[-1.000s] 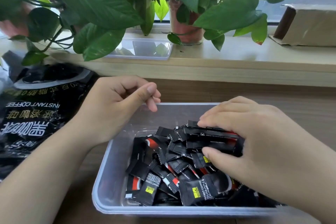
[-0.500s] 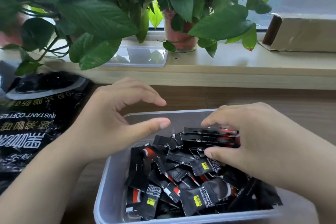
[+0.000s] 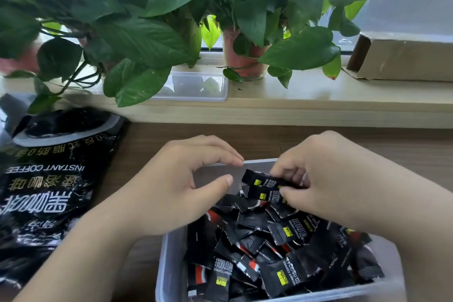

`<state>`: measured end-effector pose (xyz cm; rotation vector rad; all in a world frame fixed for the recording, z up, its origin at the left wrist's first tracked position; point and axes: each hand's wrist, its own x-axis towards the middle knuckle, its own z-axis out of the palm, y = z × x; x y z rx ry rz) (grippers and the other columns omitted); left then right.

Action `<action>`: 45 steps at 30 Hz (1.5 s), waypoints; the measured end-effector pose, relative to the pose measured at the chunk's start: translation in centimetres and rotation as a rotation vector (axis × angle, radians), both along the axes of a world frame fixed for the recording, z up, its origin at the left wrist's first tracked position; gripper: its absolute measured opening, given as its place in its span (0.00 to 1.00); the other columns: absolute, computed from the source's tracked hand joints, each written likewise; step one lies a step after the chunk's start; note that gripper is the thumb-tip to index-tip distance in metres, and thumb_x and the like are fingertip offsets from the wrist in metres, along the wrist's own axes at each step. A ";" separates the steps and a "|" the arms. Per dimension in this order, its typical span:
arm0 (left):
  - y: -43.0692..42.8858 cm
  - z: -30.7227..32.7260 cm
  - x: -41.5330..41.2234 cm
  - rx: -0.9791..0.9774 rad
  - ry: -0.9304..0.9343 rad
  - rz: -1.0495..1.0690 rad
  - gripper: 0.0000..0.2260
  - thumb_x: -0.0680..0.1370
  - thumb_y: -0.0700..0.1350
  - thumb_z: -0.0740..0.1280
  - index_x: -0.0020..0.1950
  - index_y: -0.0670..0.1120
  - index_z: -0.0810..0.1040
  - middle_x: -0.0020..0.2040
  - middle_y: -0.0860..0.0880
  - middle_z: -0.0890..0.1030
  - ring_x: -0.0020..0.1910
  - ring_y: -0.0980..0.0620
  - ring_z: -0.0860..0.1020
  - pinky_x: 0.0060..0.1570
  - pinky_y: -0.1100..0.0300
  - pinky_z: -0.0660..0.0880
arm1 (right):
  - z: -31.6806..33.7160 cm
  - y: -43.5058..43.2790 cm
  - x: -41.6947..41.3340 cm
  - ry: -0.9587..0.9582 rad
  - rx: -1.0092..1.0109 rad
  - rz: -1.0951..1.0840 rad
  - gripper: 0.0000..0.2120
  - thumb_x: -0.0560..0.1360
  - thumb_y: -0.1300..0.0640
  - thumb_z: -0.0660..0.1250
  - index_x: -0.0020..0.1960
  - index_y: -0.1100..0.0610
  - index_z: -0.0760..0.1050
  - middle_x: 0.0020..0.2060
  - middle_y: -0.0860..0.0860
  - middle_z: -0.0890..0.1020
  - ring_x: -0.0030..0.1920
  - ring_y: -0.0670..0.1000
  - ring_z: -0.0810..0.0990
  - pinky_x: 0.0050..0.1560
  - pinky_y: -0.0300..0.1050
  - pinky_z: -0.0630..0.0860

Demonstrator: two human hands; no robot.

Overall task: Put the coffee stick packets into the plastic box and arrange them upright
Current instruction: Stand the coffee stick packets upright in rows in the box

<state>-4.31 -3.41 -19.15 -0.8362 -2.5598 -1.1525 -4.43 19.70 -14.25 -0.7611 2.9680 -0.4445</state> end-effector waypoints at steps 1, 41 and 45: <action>0.0 0.0 0.0 0.010 -0.004 0.009 0.11 0.75 0.41 0.70 0.55 0.49 0.85 0.54 0.59 0.83 0.58 0.57 0.81 0.56 0.55 0.78 | 0.2 0.0 0.0 -0.005 -0.045 -0.008 0.04 0.72 0.54 0.70 0.43 0.46 0.84 0.35 0.42 0.84 0.39 0.40 0.80 0.42 0.36 0.79; 2.6 3.2 -1.8 0.766 -0.628 0.125 0.09 0.80 0.44 0.65 0.53 0.39 0.78 0.41 0.42 0.85 0.35 0.47 0.85 0.35 0.60 0.82 | -0.9 -2.0 2.0 0.215 -0.294 -0.131 0.12 0.73 0.43 0.61 0.40 0.49 0.76 0.24 0.47 0.75 0.26 0.50 0.74 0.27 0.48 0.74; 3.3 3.0 -1.2 0.849 -0.640 0.110 0.15 0.77 0.45 0.70 0.62 0.42 0.74 0.48 0.39 0.86 0.38 0.45 0.86 0.38 0.59 0.82 | -1.2 -1.8 2.3 0.338 -0.327 -0.164 0.11 0.74 0.48 0.65 0.36 0.51 0.77 0.22 0.47 0.74 0.24 0.49 0.74 0.25 0.46 0.71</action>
